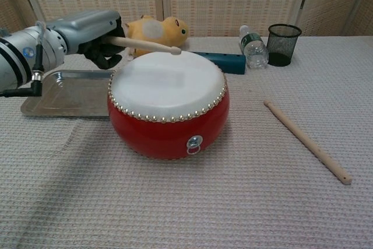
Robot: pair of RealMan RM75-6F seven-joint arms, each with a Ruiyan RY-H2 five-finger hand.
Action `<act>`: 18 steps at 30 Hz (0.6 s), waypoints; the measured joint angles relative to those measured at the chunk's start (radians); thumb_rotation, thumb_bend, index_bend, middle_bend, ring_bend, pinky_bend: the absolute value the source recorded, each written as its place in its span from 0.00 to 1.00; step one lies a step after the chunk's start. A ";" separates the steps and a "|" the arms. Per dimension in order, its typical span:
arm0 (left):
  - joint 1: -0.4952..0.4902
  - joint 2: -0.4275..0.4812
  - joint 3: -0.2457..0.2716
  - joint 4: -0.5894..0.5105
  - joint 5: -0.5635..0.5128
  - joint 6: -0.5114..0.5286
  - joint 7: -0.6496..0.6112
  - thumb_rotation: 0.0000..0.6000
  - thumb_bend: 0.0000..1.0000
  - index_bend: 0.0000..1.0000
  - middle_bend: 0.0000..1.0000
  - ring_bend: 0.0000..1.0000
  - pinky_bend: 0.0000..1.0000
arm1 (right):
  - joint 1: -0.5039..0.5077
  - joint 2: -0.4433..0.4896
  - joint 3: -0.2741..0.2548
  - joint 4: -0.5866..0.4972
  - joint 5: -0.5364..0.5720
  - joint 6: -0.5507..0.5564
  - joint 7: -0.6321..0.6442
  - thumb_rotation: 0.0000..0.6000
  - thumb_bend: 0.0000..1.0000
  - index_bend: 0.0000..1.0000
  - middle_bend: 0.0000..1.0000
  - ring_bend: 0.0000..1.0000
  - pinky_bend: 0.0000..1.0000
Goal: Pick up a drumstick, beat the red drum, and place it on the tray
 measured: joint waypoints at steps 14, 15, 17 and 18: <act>-0.002 -0.005 0.072 0.086 0.100 0.009 0.141 1.00 0.86 1.00 1.00 1.00 1.00 | 0.002 -0.001 0.000 0.005 0.001 -0.004 0.005 1.00 0.19 0.00 0.14 0.01 0.06; -0.004 -0.006 0.082 0.094 0.109 0.012 0.175 1.00 0.86 1.00 1.00 1.00 1.00 | 0.002 -0.001 0.000 0.005 0.001 -0.004 0.005 1.00 0.19 0.00 0.14 0.01 0.06; -0.007 -0.007 0.096 0.103 0.124 0.019 0.235 1.00 0.86 1.00 1.00 1.00 1.00 | 0.001 -0.001 -0.001 0.005 0.001 -0.002 0.006 1.00 0.19 0.00 0.14 0.01 0.06; -0.006 -0.007 0.096 0.102 0.125 0.022 0.248 1.00 0.86 1.00 1.00 1.00 1.00 | -0.001 -0.001 -0.001 0.005 0.000 0.000 0.006 1.00 0.19 0.00 0.14 0.01 0.06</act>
